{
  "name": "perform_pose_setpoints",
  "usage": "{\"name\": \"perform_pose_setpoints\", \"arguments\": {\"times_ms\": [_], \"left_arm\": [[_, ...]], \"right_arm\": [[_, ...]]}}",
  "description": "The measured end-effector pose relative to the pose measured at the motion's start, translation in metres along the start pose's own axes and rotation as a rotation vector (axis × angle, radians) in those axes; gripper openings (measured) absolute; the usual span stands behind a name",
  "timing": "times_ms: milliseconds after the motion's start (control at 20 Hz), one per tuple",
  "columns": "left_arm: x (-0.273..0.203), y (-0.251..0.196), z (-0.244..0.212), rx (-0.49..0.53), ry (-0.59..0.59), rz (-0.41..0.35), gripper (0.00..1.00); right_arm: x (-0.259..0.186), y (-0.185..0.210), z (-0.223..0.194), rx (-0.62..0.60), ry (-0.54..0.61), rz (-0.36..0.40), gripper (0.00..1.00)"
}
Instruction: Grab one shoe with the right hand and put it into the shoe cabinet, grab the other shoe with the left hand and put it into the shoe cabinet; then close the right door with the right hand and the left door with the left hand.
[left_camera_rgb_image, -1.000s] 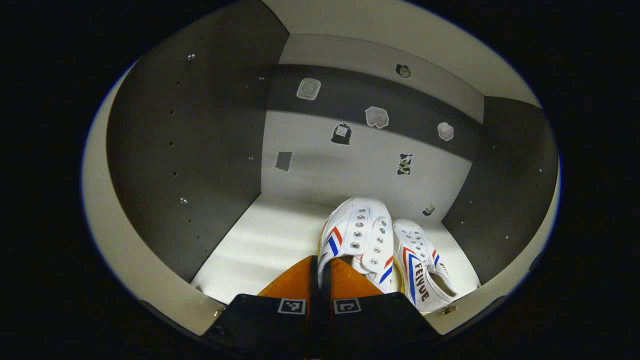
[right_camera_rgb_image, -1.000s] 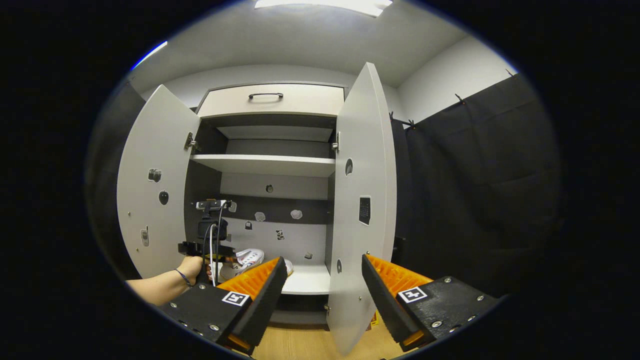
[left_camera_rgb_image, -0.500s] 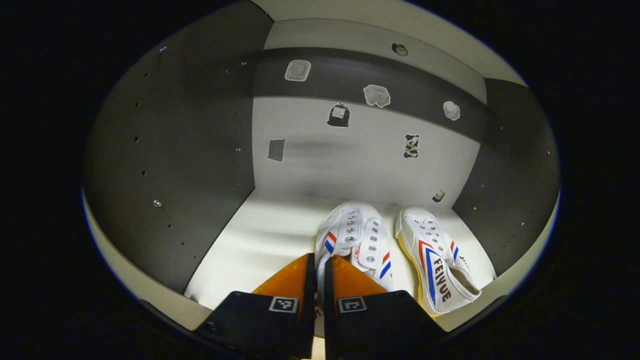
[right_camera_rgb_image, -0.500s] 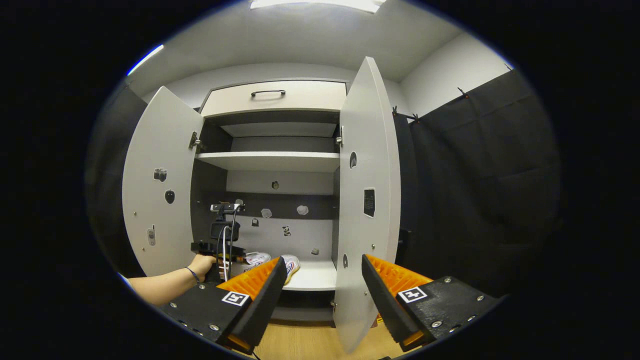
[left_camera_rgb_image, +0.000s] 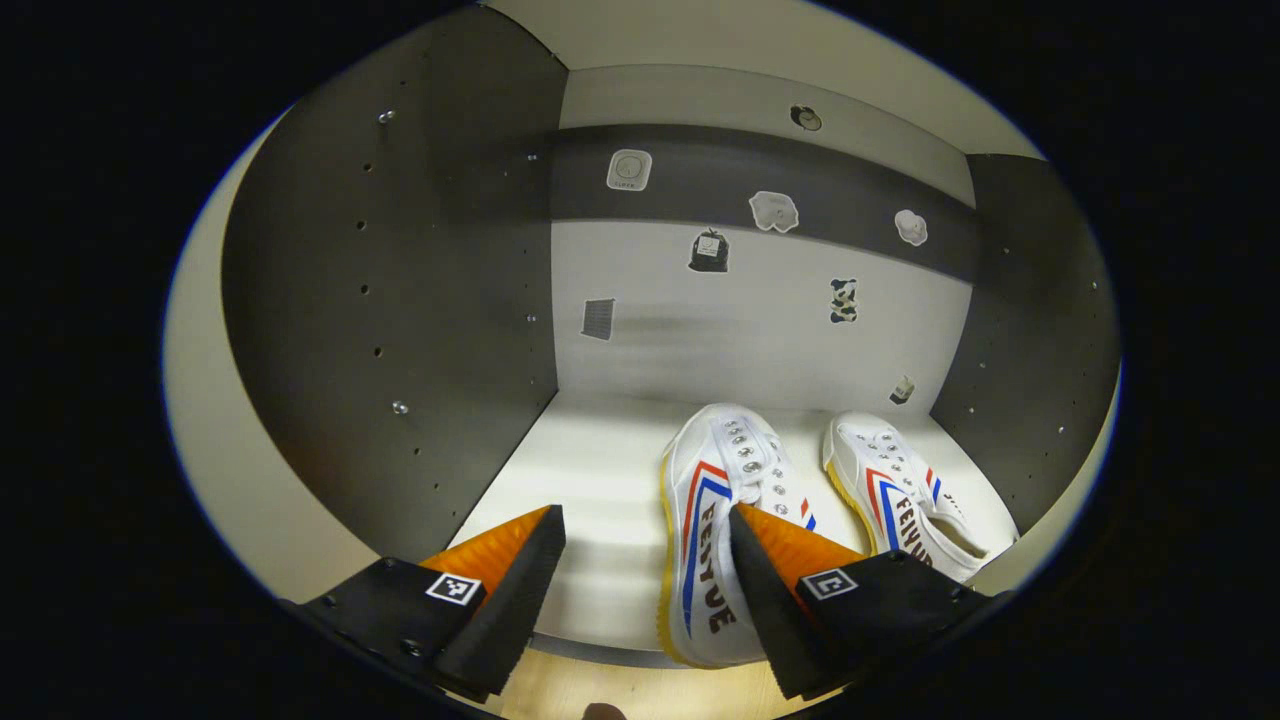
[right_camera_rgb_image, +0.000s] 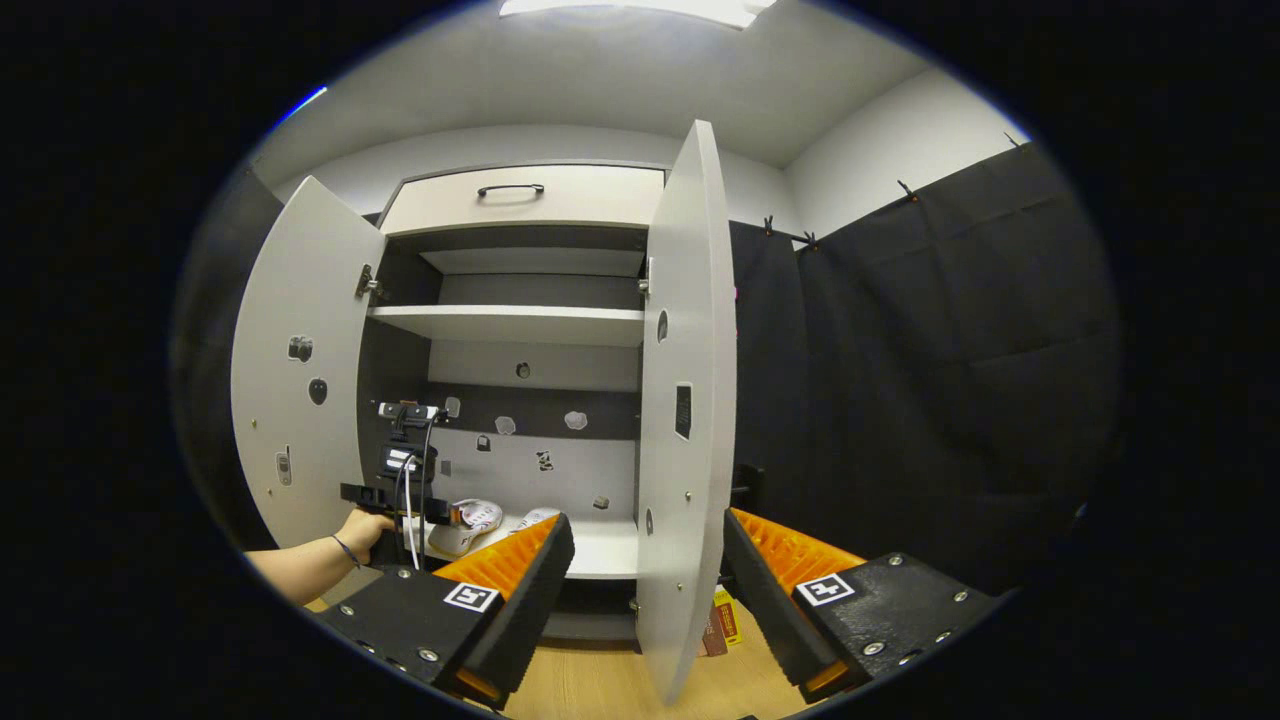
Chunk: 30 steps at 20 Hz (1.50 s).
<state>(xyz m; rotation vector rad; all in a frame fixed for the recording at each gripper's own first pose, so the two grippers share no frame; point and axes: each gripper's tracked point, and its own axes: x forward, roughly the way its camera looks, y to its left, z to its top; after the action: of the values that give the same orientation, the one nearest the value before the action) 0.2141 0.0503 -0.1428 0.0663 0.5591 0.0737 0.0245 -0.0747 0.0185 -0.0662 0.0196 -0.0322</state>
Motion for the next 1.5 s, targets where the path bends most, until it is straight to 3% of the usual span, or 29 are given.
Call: {"name": "perform_pose_setpoints", "arguments": {"times_ms": [300, 500, 650, 850, 950, 1350, 1400, 1450, 1500], "left_arm": [[-0.021, -0.009, 0.016, 0.065, -0.044, -0.049, 0.99], [-0.078, -0.018, 0.046, 0.066, -0.183, -0.110, 0.98], [-0.129, -0.017, 0.057, 0.066, -0.272, -0.151, 0.98], [-0.197, -0.011, 0.054, 0.079, -0.352, -0.195, 0.97], [-0.235, 0.001, 0.055, 0.114, -0.416, -0.181, 0.97], [-0.341, 0.013, 0.008, 0.005, -0.433, -0.364, 0.98], [-0.349, 0.015, 0.006, -0.005, -0.445, -0.381, 0.97], [-0.357, 0.018, 0.005, -0.003, -0.453, -0.392, 0.95], [-0.364, 0.021, 0.005, 0.002, -0.462, -0.396, 0.97]], "right_arm": [[-0.009, -0.051, -0.001, -0.016, -0.001, -0.124, 0.92], [-0.001, -0.091, -0.021, -0.084, 0.024, -0.225, 0.92], [0.013, -0.105, -0.043, -0.081, 0.069, -0.251, 0.92], [0.028, -0.094, -0.065, -0.041, 0.127, -0.196, 0.92], [0.028, -0.092, -0.070, -0.040, 0.148, -0.197, 0.93], [0.021, -0.059, -0.065, -0.143, 0.126, -0.156, 0.86], [0.019, -0.030, -0.066, -0.101, 0.128, -0.047, 0.86], [0.017, 0.025, -0.073, 0.009, 0.151, 0.124, 0.86], [0.019, 0.057, -0.072, -0.003, 0.145, 0.172, 0.94]]}}
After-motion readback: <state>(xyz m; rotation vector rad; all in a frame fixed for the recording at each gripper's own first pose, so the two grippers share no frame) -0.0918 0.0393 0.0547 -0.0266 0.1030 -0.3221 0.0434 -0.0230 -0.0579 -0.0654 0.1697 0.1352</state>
